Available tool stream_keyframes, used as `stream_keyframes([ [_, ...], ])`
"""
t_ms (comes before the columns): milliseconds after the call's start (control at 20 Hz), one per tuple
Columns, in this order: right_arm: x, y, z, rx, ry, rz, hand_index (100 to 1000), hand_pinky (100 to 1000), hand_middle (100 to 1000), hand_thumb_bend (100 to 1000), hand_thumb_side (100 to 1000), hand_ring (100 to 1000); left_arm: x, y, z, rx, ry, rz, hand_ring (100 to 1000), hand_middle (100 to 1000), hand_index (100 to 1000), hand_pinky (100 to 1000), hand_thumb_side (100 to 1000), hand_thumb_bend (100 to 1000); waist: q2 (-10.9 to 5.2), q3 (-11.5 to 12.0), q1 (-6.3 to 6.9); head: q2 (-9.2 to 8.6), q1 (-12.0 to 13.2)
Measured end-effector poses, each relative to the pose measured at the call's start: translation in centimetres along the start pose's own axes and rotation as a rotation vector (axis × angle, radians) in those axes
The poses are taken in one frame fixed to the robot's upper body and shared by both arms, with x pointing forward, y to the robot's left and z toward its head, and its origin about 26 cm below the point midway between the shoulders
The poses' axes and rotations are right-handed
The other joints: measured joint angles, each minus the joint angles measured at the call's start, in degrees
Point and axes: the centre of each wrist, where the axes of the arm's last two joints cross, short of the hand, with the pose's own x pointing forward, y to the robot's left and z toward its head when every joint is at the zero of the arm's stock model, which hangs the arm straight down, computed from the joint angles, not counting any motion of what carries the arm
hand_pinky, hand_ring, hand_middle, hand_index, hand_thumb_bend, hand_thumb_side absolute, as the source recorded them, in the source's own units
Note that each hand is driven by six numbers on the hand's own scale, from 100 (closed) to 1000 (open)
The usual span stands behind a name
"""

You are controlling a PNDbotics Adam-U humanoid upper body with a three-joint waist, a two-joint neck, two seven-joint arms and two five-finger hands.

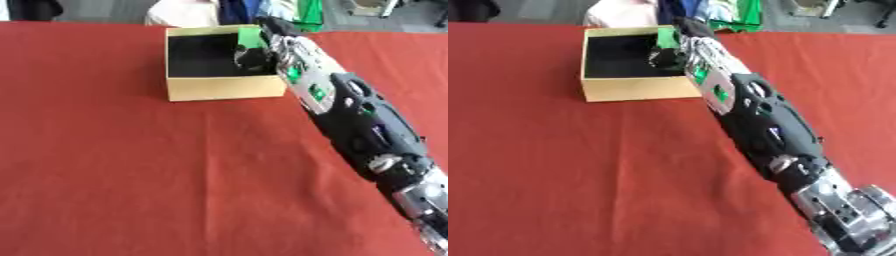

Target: Pick up objects on the table and place them in the box.

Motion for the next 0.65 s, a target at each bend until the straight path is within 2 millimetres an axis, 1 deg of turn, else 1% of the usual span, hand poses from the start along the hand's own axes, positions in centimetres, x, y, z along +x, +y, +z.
stream_keyframes([
  [350,0.7,-0.7,0.4,0.000,-0.016,0.010,1000,918,989,100,412,960,0.0,0.0,0.0,0.000,0.000,0.000,731,792,899,686,565,100,0.00,0.0,-0.18,0.03,0.0],
  [500,1.0,-1.1,0.7,-0.006,-0.029,0.007,1000,901,985,100,407,953,0.0,0.0,0.0,0.000,0.002,0.001,731,792,899,686,563,100,-0.06,-0.1,-0.23,0.09,0.1],
  [650,1.5,-2.1,1.4,-0.039,-0.061,-0.002,1000,883,981,100,348,945,-0.1,0.0,0.2,0.004,0.011,0.005,731,792,900,687,557,100,-0.16,-0.5,-0.23,0.53,0.3],
])
